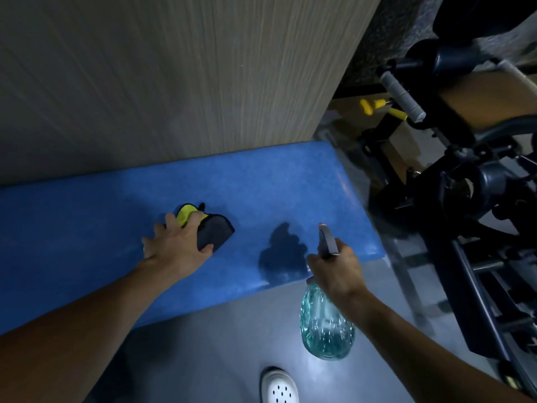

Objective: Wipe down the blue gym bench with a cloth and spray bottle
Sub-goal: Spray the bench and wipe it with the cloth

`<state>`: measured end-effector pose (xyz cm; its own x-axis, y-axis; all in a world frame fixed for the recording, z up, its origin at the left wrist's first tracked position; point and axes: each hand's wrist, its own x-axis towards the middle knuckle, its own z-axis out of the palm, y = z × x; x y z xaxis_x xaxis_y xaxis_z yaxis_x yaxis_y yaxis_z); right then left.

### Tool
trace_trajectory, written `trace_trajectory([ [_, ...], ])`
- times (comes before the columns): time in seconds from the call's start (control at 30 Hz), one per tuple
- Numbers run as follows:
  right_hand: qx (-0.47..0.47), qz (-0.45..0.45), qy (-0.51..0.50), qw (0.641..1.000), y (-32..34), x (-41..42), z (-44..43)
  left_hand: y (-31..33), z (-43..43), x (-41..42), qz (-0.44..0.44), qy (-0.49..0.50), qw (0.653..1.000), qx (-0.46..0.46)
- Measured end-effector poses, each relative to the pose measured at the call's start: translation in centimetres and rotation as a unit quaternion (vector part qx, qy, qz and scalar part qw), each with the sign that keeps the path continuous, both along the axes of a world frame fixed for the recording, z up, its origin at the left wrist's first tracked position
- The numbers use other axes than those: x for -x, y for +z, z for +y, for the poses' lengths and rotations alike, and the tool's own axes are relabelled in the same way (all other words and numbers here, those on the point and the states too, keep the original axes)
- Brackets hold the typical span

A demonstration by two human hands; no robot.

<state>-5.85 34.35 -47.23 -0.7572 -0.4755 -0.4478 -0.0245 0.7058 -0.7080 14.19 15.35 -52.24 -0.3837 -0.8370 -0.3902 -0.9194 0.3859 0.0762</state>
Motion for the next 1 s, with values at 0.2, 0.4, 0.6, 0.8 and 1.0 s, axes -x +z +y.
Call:
trace_trajectory([
  [0.2, 0.028, -0.060, 0.074, 0.995, 0.4, -4.6, -1.3, -0.1, -0.3, -6.1, 0.077, 0.103, 0.992, -0.002],
  [0.4, -0.006, -0.012, 0.121, 0.993, -0.2, -9.8, -4.0, -0.1, -1.5, -13.5, 0.071, 0.174, 0.982, 0.007],
  [0.6, -0.003, -0.018, 0.130, 0.991, -0.1, -14.3, -6.4, 0.2, -1.5, -19.0, 0.069, 0.210, 0.975, 0.006],
  [0.8, -0.004, -0.068, 0.176, 0.982, 0.3, -19.8, -9.0, 0.3, -2.1, -23.6, 0.077, 0.242, 0.967, -0.001],
  [1.0, -0.051, -0.048, 0.221, 0.973, 0.3, -24.4, -11.3, 0.0, -2.7, -27.7, 0.080, 0.266, 0.960, -0.008],
])
